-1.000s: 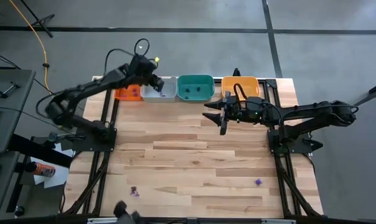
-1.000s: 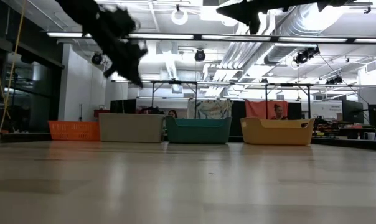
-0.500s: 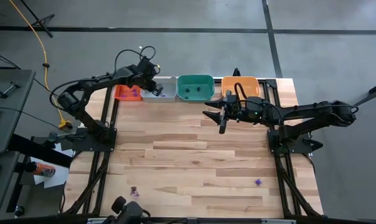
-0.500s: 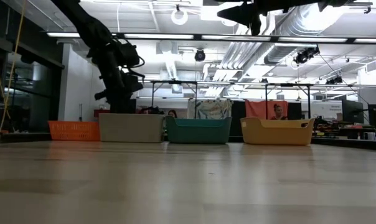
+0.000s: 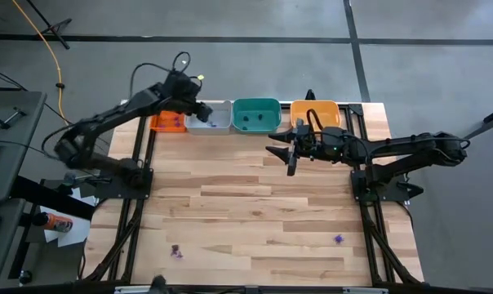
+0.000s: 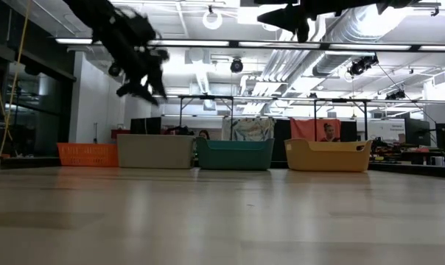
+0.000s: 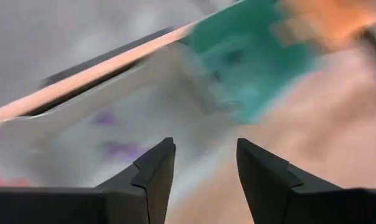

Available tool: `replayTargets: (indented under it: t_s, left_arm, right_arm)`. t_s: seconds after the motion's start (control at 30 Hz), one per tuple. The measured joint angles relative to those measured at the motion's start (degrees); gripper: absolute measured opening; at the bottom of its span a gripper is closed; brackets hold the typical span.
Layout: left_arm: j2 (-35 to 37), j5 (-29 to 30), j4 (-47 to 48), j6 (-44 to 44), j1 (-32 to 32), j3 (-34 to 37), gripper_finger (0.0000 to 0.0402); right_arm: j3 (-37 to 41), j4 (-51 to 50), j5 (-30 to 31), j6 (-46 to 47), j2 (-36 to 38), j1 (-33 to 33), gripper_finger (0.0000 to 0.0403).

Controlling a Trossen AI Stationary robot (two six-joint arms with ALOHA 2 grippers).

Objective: Sort Halloween decoration
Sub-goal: Put the violet witch hat into the gray bin

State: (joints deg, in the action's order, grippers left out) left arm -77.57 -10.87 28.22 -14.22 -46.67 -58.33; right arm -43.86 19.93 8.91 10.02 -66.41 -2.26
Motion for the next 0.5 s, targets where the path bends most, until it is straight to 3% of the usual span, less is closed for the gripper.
replayTargets:
  t_s: [0.1,0.3,0.4,0.5]
  left_arm:
    - [7.43,-3.91,-3.08,-3.63,4.14,1.26,0.0163]
    - [23.0,-2.55,-17.01,-9.61,20.37,6.47,0.0163]
    - [28.62,3.23,-24.57,-9.98,30.61,10.34,0.0163]
    - [32.09,14.51,-26.09,-9.3,40.03,14.0,0.0163]
  right_arm:
    - [0.0,-0.93,-0.02,0.0,0.0,0.0,0.0204]
    - [0.0,-2.87,-0.04,0.42,0.0,0.0,0.0204]
    - [0.0,-2.59,-0.1,0.69,0.0,0.0,0.0204]
    - [0.0,-1.66,-0.78,1.98,0.0,0.0,0.0204]
